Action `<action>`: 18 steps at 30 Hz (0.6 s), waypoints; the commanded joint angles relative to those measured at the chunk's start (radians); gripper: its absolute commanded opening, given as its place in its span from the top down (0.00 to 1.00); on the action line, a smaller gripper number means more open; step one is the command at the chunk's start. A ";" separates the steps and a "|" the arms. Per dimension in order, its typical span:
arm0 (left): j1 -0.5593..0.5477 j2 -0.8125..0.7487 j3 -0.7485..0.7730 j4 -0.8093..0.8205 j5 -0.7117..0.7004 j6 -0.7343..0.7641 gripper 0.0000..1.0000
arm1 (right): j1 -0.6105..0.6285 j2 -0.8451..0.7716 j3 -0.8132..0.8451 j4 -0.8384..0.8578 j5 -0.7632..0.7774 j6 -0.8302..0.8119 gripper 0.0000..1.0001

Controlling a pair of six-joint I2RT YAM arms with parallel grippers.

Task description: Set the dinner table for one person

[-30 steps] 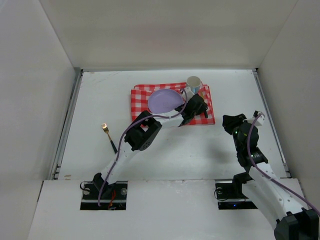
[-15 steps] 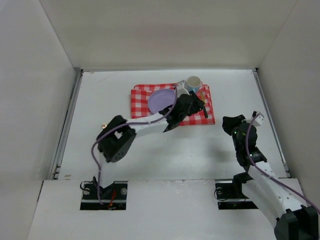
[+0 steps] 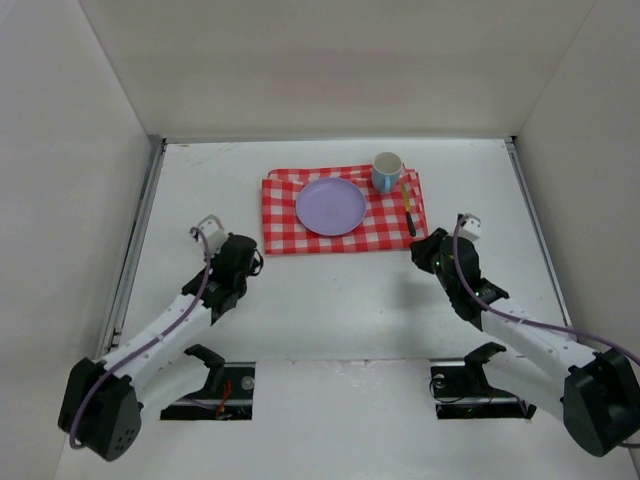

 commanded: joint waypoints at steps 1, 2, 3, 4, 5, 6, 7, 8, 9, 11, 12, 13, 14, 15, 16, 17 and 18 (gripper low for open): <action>0.103 -0.125 -0.056 -0.319 -0.088 -0.042 0.73 | 0.028 0.006 0.052 0.086 0.016 -0.032 0.76; 0.131 -0.136 -0.069 -0.338 -0.080 -0.043 0.72 | 0.026 0.009 0.050 0.090 0.014 -0.031 0.76; 0.165 -0.139 -0.081 -0.346 -0.069 -0.036 0.72 | 0.028 0.014 0.050 0.093 0.009 -0.031 0.75; 0.188 -0.125 -0.092 -0.344 -0.057 -0.033 0.72 | 0.028 0.014 0.052 0.094 0.006 -0.032 0.75; 0.205 -0.098 -0.101 -0.334 -0.039 -0.036 0.72 | 0.029 0.014 0.053 0.093 0.005 -0.034 0.74; 0.215 -0.071 -0.104 -0.323 -0.028 -0.037 0.72 | 0.031 0.008 0.052 0.094 0.005 -0.034 0.74; 0.219 -0.029 -0.105 -0.304 -0.023 -0.040 0.73 | 0.032 0.000 0.050 0.094 0.005 -0.034 0.73; 0.217 0.013 -0.105 -0.289 -0.020 -0.043 0.73 | 0.032 -0.006 0.046 0.096 0.012 -0.034 0.73; 0.225 0.040 -0.102 -0.277 -0.016 -0.040 0.73 | 0.032 -0.011 0.043 0.099 0.014 -0.035 0.73; 0.231 0.091 -0.101 -0.242 -0.013 -0.033 0.73 | 0.032 -0.015 0.043 0.096 0.003 -0.037 0.73; 0.231 0.102 -0.104 -0.226 -0.011 -0.033 0.73 | 0.032 -0.019 0.043 0.096 0.005 -0.040 0.73; 0.231 0.110 -0.108 -0.208 -0.010 -0.033 0.73 | 0.032 -0.020 0.041 0.099 0.008 -0.043 0.72; 0.229 0.120 -0.110 -0.192 -0.005 -0.033 0.73 | 0.032 -0.022 0.041 0.099 0.014 -0.045 0.72; 0.231 0.128 -0.107 -0.189 0.003 -0.031 0.73 | 0.032 -0.019 0.041 0.099 0.014 -0.045 0.72; 0.234 0.137 -0.102 -0.183 0.012 -0.027 0.73 | 0.032 -0.011 0.044 0.099 0.013 -0.045 0.72; 0.235 0.142 -0.102 -0.177 0.015 -0.023 0.73 | 0.032 -0.005 0.047 0.099 0.006 -0.045 0.72; 0.237 0.144 -0.110 -0.163 0.017 -0.020 0.73 | 0.039 0.000 0.052 0.099 0.003 -0.048 0.72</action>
